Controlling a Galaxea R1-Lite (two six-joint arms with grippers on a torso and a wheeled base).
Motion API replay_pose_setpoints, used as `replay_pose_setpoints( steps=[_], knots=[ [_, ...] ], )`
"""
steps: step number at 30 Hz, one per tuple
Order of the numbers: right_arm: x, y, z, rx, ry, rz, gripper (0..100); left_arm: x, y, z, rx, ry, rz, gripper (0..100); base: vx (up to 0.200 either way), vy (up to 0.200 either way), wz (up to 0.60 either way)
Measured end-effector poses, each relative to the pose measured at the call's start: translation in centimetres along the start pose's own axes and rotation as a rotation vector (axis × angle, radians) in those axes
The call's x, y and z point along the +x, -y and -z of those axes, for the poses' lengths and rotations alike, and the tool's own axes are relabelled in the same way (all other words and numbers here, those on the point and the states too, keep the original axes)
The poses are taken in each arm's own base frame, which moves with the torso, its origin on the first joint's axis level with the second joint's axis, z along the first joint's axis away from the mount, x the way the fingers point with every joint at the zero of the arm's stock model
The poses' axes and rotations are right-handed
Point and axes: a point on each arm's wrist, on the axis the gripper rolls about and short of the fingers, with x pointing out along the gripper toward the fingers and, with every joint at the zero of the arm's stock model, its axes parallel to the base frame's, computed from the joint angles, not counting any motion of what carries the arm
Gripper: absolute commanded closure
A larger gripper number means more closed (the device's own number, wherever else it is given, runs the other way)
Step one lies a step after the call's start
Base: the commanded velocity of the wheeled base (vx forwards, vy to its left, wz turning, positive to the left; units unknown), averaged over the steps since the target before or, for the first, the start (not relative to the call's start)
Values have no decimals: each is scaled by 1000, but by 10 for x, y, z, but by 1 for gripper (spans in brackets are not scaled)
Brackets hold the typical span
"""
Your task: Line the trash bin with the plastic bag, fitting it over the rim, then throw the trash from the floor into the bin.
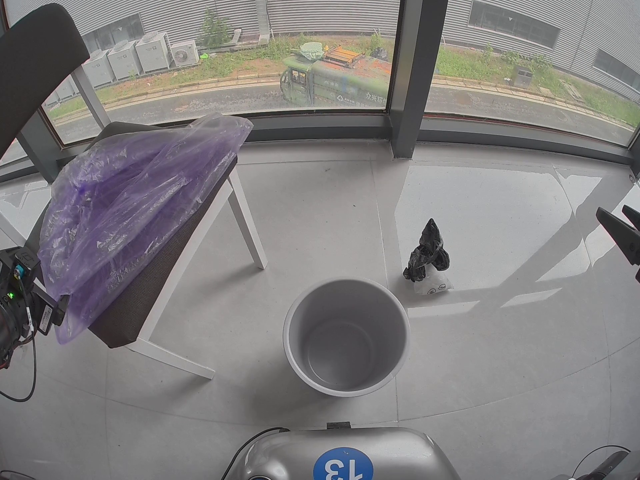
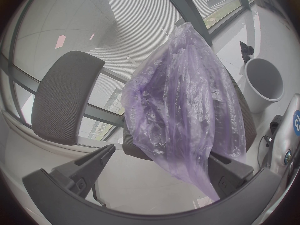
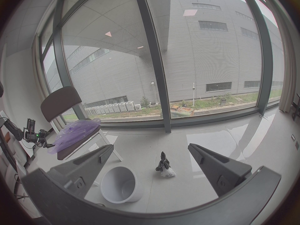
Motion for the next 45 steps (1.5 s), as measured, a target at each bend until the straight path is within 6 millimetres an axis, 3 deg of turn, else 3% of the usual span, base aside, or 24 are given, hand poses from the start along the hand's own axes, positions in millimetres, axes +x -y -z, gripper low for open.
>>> replay_pose_setpoints(
  steps=[11, 12, 30, 38, 45],
  knots=[
    [0, 1, 0, 0, 0, 5, 0, 2, 0, 0, 0, -15, -28, 0, 0, 0, 0],
    [0, 1, 0, 0, 0, 5, 0, 2, 0, 0, -1, -15, -28, 100, 0, 0, 0],
    [2, 1, -1, 0, -1, 12, 0, -3, -6, -3, -22, 30, -75, 100, 0, 0, 0],
    [8, 3, -7, 4, 19, 99, 0, -20, -16, -8, -95, 111, -136, 100, 0, 0, 0],
    [31, -6, -7, 15, 82, 185, 0, -40, -34, -25, -254, 258, -201, 100, 0, 0, 0]
  ],
)
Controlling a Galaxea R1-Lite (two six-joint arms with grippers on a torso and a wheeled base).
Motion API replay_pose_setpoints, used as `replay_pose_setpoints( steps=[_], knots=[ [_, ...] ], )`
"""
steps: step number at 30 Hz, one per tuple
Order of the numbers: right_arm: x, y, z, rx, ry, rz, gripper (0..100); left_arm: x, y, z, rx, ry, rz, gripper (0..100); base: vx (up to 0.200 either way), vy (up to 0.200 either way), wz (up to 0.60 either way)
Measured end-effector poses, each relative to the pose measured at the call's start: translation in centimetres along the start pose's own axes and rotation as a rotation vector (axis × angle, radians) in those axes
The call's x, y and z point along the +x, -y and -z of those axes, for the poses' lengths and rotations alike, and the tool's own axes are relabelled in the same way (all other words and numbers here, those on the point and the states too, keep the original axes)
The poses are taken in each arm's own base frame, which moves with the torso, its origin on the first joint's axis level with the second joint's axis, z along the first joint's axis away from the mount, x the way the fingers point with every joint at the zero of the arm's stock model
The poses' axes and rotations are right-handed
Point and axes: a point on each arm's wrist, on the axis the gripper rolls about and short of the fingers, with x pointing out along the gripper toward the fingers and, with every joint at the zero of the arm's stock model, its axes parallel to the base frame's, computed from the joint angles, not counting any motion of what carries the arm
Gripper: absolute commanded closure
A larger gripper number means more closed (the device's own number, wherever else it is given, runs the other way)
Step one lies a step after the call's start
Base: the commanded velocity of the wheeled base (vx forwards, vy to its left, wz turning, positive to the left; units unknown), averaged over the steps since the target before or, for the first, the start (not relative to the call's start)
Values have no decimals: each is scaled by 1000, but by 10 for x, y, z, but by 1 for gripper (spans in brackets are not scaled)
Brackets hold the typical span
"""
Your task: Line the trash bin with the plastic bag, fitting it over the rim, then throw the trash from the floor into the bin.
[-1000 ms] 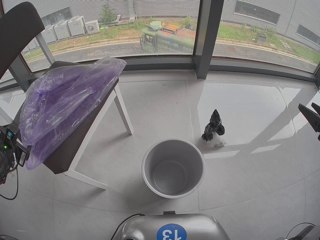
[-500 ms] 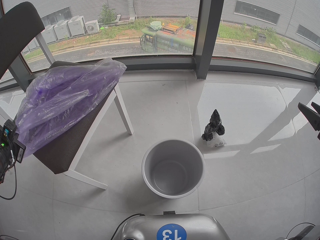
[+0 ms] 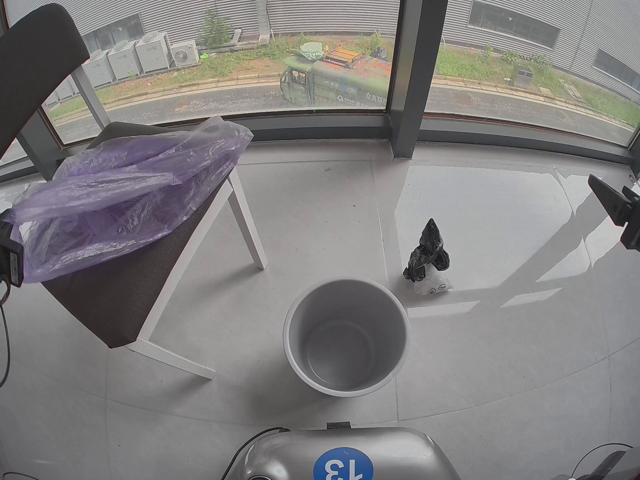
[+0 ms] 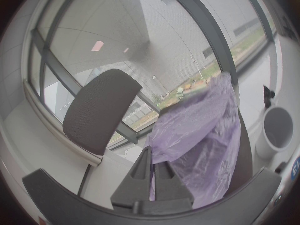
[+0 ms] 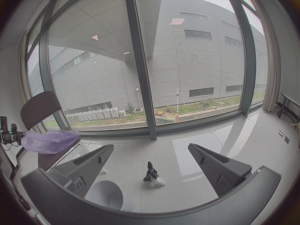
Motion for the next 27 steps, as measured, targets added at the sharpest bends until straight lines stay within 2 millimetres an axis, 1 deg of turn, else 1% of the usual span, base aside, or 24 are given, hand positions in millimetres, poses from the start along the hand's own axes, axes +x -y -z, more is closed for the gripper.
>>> replay_pose_setpoints(
  steps=[6, 10, 13, 16, 20, 24, 27],
  knots=[
    [21, -27, 12, 42, 85, -22, 0, -12, -15, -24, -128, 123, -34, 100, 0, 0, 0],
    [35, -45, 24, 76, 131, -37, 0, -21, -25, -41, -231, 208, -35, 100, 0, 0, 0],
    [40, -59, 36, 91, 139, -60, 0, -26, -31, -53, -307, 267, -24, 100, 0, 0, 0],
    [38, -72, 49, 80, 111, -103, 0, -30, -34, -62, -368, 313, 0, 100, 0, 0, 0],
    [28, -88, 66, 44, 54, -180, 0, -36, -33, -70, -459, 361, 64, 100, 0, 0, 0],
    [22, -99, 74, 21, 18, -240, 0, -41, -31, -78, -595, 407, 159, 100, 0, 0, 0],
    [22, -104, 79, 4, -16, -267, 0, -44, -29, -85, -681, 432, 234, 100, 0, 0, 0]
  ],
)
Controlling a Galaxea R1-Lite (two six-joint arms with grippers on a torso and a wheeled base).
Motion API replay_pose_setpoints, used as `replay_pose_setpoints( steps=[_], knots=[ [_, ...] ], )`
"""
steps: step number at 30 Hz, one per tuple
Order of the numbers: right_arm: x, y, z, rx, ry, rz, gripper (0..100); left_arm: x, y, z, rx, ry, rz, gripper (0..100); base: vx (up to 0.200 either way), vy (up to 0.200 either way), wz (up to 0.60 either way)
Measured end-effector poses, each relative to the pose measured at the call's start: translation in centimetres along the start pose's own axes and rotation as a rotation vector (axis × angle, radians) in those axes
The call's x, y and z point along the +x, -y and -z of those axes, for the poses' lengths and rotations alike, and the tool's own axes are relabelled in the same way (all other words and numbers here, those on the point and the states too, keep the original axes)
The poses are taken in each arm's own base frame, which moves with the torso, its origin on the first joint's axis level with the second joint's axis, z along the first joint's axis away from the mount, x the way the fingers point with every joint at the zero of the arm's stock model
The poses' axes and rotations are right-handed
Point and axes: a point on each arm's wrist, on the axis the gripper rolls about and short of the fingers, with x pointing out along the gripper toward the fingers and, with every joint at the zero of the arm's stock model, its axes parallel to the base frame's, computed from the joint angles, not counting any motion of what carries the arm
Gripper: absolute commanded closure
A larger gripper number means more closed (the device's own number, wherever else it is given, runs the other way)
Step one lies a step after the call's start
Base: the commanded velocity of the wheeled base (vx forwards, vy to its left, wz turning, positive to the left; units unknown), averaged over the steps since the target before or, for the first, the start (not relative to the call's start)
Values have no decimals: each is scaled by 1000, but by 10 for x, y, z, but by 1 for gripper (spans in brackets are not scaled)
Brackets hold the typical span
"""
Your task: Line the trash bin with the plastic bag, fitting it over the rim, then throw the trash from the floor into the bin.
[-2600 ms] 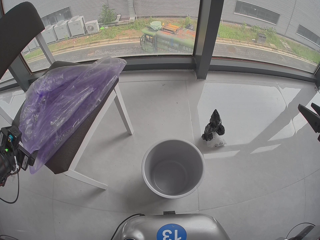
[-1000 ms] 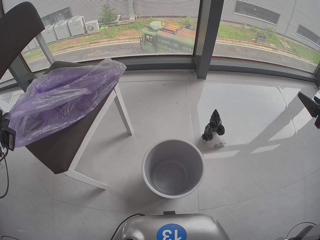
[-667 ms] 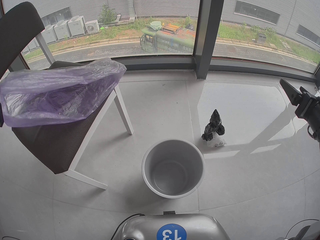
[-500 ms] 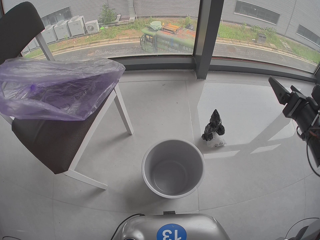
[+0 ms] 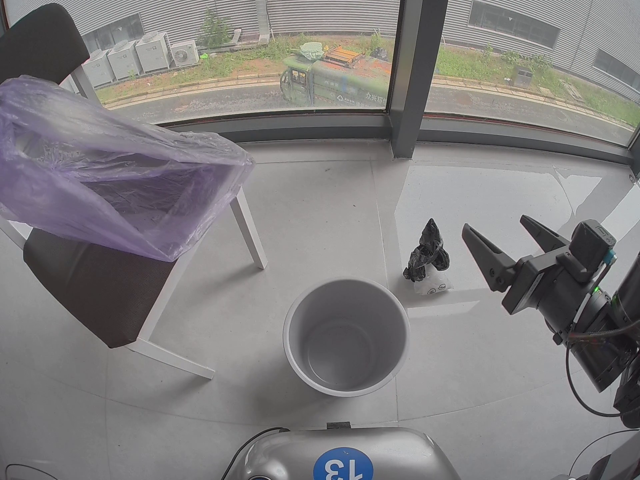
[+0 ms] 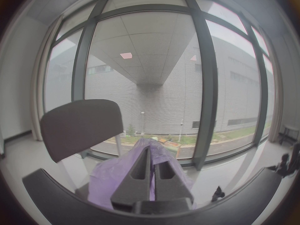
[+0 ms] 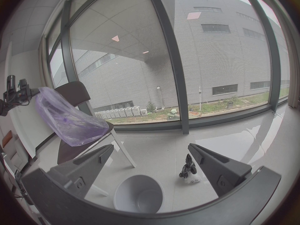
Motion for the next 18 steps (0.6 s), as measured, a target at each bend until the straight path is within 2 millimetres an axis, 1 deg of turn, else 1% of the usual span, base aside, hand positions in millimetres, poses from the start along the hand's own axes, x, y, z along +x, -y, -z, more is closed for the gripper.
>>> replay_pose_setpoints(
  steps=[6, 9, 12, 18],
  knots=[
    [4, -5, 10, 34, -50, -18, 0, 5, 14, -3, -101, -3, 106, 100, 0, 0, 0],
    [4, -6, 16, 39, -75, -20, 0, 10, 21, -8, -132, 4, 145, 100, 0, 0, 0],
    [1, -5, 24, 32, -107, -23, 0, 20, 27, -14, -159, 13, 167, 100, 0, 0, 0],
    [-7, -12, 34, 25, -150, -59, 0, 48, 42, -25, -208, 30, 184, 100, 0, 0, 0]
  ],
)
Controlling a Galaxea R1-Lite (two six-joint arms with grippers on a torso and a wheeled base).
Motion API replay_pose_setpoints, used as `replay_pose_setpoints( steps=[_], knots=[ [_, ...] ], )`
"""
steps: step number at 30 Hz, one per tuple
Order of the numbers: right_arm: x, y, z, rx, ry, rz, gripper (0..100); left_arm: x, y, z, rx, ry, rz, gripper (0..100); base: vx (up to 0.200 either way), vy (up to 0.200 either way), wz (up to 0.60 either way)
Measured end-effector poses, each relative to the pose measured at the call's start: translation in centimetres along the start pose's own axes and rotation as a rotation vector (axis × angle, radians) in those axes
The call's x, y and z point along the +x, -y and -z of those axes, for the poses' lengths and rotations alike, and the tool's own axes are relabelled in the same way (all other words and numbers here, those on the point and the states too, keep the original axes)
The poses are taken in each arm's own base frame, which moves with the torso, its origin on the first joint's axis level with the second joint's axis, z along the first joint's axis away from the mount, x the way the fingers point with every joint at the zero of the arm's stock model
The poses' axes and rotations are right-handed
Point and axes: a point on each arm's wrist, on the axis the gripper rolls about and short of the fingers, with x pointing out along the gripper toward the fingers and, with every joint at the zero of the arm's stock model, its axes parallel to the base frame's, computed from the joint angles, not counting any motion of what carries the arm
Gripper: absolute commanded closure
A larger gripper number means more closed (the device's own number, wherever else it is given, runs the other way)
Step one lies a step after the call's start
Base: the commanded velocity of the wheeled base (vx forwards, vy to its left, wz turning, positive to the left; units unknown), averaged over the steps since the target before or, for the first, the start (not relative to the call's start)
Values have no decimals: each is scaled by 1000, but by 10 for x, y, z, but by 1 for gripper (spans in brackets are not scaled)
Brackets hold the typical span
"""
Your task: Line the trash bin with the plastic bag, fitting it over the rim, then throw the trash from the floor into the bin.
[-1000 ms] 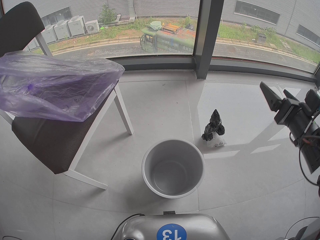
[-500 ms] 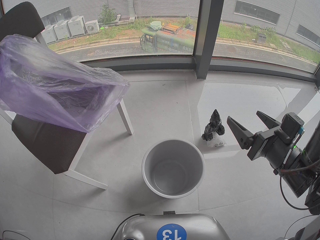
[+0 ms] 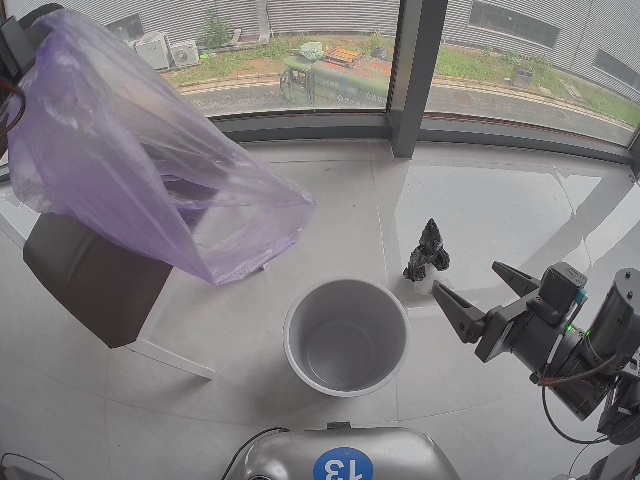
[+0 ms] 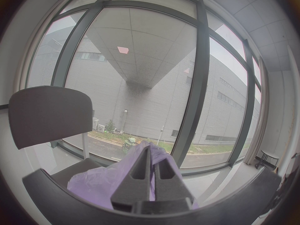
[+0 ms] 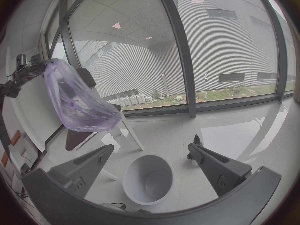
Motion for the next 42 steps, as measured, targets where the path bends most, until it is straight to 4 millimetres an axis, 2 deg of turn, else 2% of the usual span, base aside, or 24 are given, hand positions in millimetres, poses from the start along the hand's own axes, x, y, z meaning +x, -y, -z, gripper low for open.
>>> replay_pose_setpoints(
  steps=[4, 9, 16, 24, 30, 36, 42],
  knots=[
    [4, -9, 1, 36, 12, -29, 0, 20, 9, -5, -26, 17, 16, 100, 0, 0, 0],
    [20, -25, 3, 86, 44, -58, 0, 36, 24, -2, -57, 7, 54, 100, 0, 0, 0],
    [47, -46, 4, 166, 89, -79, 0, 34, 50, -1, -109, -14, 140, 100, 0, 0, 0],
    [53, -66, 21, 177, 41, -124, 0, 31, 61, -14, -150, 13, 153, 100, 0, 0, 0],
    [58, -69, 19, 191, 64, -101, 0, 28, 63, -19, -165, 21, 163, 100, 0, 0, 0],
    [68, -59, -3, 230, 144, -45, 0, 22, 63, -25, -182, 31, 182, 100, 0, 0, 0],
    [65, -55, -17, 249, 184, -38, 0, 17, 62, -29, -195, 40, 193, 100, 0, 0, 0]
  ],
)
